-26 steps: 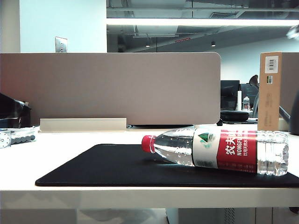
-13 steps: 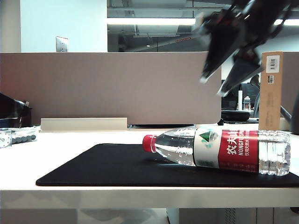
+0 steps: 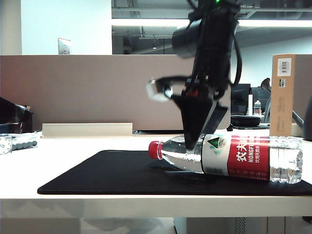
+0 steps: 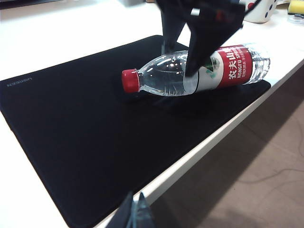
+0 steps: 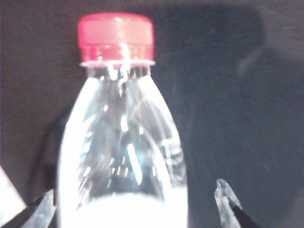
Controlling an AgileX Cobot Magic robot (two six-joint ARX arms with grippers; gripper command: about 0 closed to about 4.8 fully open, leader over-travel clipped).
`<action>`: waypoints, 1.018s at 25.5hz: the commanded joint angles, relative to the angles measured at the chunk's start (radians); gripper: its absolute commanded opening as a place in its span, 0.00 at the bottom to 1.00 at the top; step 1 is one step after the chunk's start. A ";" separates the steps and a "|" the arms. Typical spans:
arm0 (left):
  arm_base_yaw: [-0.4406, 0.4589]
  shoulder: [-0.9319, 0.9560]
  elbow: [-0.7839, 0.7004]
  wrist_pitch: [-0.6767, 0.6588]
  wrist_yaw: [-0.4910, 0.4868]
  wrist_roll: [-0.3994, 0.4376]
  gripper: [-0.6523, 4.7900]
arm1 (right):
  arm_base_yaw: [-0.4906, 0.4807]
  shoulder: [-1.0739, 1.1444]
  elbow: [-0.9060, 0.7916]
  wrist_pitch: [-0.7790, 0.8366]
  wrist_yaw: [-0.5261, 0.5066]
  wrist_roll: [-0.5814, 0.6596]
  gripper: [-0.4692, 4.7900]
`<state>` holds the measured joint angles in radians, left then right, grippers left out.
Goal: Stand the plastic bottle up on the black mouse pad.
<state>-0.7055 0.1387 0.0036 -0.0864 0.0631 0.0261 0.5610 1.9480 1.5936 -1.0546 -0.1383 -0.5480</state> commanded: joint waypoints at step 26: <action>0.001 -0.002 0.004 0.013 0.005 0.000 0.12 | -0.090 -0.321 -0.169 0.705 -0.515 0.285 0.07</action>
<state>-0.7055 0.1356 0.0036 -0.0864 0.0635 0.0261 0.4736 1.6684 1.4792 -0.5751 -0.6262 -0.3359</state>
